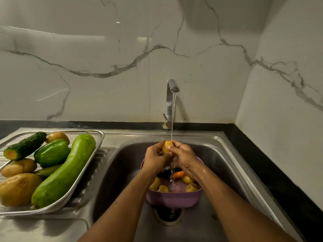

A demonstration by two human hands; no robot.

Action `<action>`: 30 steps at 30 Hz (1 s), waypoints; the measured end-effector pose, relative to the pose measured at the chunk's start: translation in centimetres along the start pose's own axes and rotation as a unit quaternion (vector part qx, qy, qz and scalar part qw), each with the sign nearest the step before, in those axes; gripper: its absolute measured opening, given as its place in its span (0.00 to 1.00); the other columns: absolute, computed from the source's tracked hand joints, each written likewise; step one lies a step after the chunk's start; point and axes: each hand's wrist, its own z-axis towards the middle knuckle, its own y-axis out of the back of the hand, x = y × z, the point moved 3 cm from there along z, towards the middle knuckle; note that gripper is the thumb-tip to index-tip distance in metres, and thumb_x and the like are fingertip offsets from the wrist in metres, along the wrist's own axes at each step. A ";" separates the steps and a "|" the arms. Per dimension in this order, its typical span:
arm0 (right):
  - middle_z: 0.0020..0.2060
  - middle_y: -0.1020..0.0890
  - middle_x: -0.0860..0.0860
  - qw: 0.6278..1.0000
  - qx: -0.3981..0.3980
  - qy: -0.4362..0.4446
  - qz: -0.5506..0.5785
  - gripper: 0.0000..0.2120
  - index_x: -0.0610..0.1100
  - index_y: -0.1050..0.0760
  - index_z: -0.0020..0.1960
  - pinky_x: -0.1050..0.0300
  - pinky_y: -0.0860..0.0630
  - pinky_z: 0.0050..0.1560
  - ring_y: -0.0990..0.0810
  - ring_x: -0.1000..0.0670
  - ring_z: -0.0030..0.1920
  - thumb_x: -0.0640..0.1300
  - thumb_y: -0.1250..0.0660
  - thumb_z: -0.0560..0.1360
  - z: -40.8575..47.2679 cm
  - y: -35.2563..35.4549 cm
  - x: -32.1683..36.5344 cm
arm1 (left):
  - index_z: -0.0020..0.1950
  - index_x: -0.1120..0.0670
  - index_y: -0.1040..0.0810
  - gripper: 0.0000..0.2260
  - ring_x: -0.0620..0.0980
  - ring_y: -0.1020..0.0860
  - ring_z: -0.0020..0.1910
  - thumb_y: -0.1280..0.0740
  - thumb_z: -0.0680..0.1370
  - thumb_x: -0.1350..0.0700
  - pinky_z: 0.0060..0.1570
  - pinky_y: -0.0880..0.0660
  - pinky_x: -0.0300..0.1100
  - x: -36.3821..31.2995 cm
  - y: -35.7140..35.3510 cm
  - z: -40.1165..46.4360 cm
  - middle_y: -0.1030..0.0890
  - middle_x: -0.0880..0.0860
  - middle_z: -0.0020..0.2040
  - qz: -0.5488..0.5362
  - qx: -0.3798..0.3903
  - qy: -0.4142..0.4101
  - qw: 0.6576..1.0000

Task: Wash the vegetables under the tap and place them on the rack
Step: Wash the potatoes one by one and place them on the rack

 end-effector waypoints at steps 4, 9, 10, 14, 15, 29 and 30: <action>0.47 0.15 0.54 0.985 -0.139 0.078 -0.068 0.09 0.52 0.20 0.58 0.53 0.15 0.49 0.15 0.52 0.50 0.51 0.28 0.79 -0.2 -0.3 0.0 | 0.65 0.50 0.20 0.16 0.50 0.15 0.54 0.30 0.80 0.64 0.51 0.16 0.52 -0.1 -1.0 -0.1 0.14 0.51 0.54 0.030 0.012 -0.038 0.999; 0.40 0.19 0.60 0.960 -0.194 0.152 -0.137 0.06 0.56 0.22 0.49 0.60 0.19 0.45 0.20 0.59 0.42 0.56 0.28 0.78 -0.1 -1.1 1.2 | 0.65 0.51 0.19 0.15 0.49 0.14 0.49 0.30 0.81 0.63 0.48 0.15 0.52 -0.2 -1.3 0.2 0.13 0.51 0.51 0.015 -0.010 -0.054 0.998; 0.40 0.19 0.59 0.959 -0.176 0.157 -0.154 0.06 0.55 0.22 0.47 0.63 0.21 0.42 0.19 0.58 0.43 0.55 0.30 0.80 -0.1 -1.2 1.5 | 0.64 0.50 0.18 0.14 0.49 0.13 0.48 0.30 0.81 0.63 0.48 0.15 0.52 -0.2 -1.2 0.3 0.13 0.51 0.50 0.011 -0.016 -0.057 0.998; 0.48 0.17 0.51 0.971 -0.065 0.106 -0.203 0.08 0.49 0.21 0.57 0.57 0.18 0.45 0.17 0.49 0.52 0.50 0.37 0.85 0.1 -1.5 2.0 | 0.60 0.48 0.17 0.13 0.49 0.13 0.49 0.30 0.80 0.64 0.49 0.15 0.53 0.2 -0.8 0.5 0.13 0.51 0.50 -0.011 -0.032 -0.047 0.998; 0.50 0.17 0.50 0.975 -0.051 0.094 -0.194 0.08 0.50 0.21 0.59 0.52 0.16 0.49 0.18 0.47 0.54 0.49 0.38 0.85 0.0 -1.4 2.0 | 0.60 0.49 0.17 0.13 0.50 0.13 0.50 0.30 0.80 0.64 0.50 0.15 0.54 0.2 -0.9 0.6 0.13 0.52 0.50 -0.025 -0.023 -0.038 0.999; 0.46 0.13 0.45 0.989 -0.139 0.023 -0.038 0.12 0.48 0.18 0.58 0.47 0.13 0.43 0.12 0.46 0.43 0.54 0.28 0.79 -0.8 -0.1 0.8 | 0.54 0.50 0.15 0.06 0.52 0.13 0.47 0.29 0.80 0.51 0.52 0.16 0.55 0.4 -1.7 1.6 0.13 0.52 0.47 -0.099 -0.085 0.037 0.991; 0.45 0.13 0.46 0.988 -0.154 0.015 -0.028 0.13 0.47 0.17 0.56 0.48 0.13 0.42 0.12 0.46 0.42 0.54 0.26 0.77 -0.7 0.0 0.6 | 0.54 0.50 0.15 0.07 0.51 0.14 0.47 0.31 0.82 0.50 0.52 0.16 0.54 0.2 -1.9 1.4 0.13 0.52 0.47 -0.074 -0.083 0.028 0.993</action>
